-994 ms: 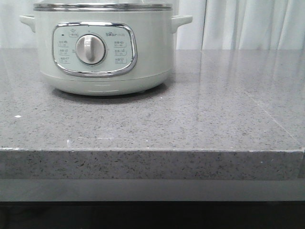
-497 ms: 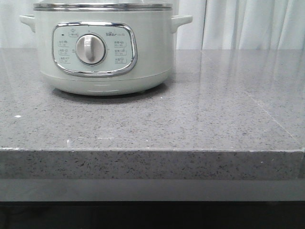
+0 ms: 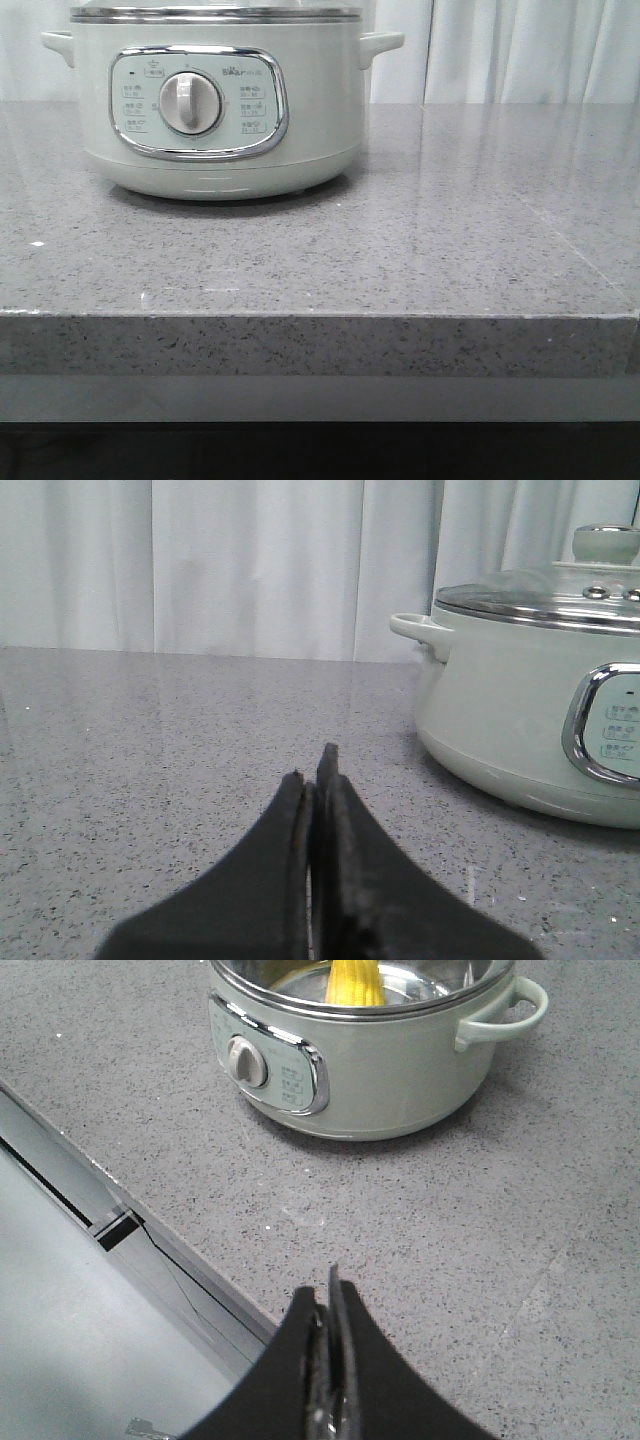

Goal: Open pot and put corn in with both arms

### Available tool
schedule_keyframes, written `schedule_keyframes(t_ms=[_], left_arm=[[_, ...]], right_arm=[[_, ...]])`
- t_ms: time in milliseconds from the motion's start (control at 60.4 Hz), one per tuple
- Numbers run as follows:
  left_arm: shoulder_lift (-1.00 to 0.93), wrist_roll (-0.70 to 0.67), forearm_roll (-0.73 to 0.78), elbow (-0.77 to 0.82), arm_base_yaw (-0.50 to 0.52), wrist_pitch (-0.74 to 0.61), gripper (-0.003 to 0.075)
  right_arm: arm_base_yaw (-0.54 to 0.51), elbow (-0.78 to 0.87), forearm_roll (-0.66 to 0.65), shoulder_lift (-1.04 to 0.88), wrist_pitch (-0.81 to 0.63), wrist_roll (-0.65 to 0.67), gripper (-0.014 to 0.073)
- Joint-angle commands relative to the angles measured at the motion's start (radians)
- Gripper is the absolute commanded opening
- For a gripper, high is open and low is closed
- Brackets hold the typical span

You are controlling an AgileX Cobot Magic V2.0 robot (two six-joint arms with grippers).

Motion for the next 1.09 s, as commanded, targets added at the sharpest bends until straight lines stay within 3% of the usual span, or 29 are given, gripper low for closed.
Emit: schedule_keyframes(t_ms=[0,149,232,414,596,812,1077], left_arm=[[-0.02,-0.003,-0.011,0.004,0.001,-0.08,-0.002],[-0.02,-0.003,-0.011,0.004,0.001,-0.08,-0.002],[-0.02,-0.003,-0.011,0.004,0.001,-0.08,-0.002],[-0.02,-0.003,-0.011,0.004,0.001,-0.08,-0.002],[-0.02,-0.003,-0.011,0.004,0.001,-0.08,-0.002],[-0.02,-0.003,-0.011,0.004,0.001,-0.08,-0.002],[-0.02,-0.003,-0.011,0.004,0.001,-0.08,-0.002]], right_arm=[[-0.001,-0.026,0.004,0.0,-0.065,-0.008,-0.0065],[-0.015,-0.02,-0.003,-0.015,-0.073,-0.009,-0.0065],[-0.094,0.028,-0.003,-0.064,-0.143,-0.009,-0.0065],[-0.296,0.258,-0.003,-0.241,-0.366,-0.009,-0.0065],[-0.396,0.516,-0.003,-0.434,-0.556,-0.009,-0.0065],[-0.464,0.773,0.005,-0.637,-0.595,-0.009,-0.0065],[-0.469,0.935,0.005,-0.774,-0.672,-0.009,-0.0065]])
